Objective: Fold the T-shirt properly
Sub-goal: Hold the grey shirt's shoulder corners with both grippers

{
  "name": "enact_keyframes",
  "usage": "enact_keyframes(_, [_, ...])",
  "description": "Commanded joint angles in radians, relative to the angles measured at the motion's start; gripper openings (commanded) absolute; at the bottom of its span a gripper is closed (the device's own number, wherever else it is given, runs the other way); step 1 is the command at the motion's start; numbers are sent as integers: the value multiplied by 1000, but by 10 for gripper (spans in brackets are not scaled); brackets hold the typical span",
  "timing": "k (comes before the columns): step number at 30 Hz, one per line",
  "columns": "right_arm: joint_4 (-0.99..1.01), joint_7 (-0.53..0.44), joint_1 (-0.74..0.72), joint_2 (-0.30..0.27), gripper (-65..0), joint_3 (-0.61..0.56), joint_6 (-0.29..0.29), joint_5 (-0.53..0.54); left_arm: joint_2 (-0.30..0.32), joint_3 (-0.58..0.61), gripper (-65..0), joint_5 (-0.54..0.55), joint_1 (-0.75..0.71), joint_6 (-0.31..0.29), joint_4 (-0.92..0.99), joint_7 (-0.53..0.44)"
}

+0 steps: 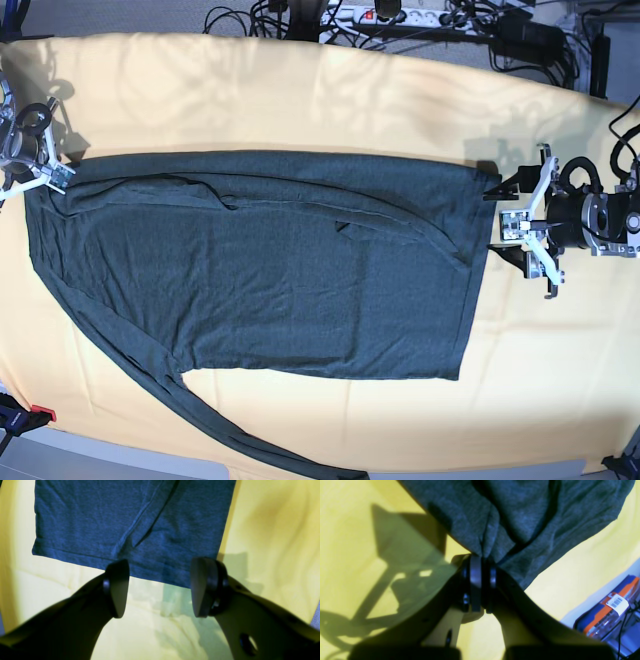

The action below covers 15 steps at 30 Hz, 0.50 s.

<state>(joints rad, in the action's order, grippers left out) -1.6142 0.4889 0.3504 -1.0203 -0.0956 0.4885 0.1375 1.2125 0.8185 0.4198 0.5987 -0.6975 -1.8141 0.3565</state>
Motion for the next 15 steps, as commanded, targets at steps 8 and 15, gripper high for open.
enact_keyframes(8, [0, 13, -10, -24, -650, 13, -44, -38, 18, -14, -265, 89, 14, -1, -34, 91])
enact_keyframes(15, [0, 20, -13, -25, -650, 13, -45, -39, 31, -14, -264, 14, -72, -1, -139, 208])
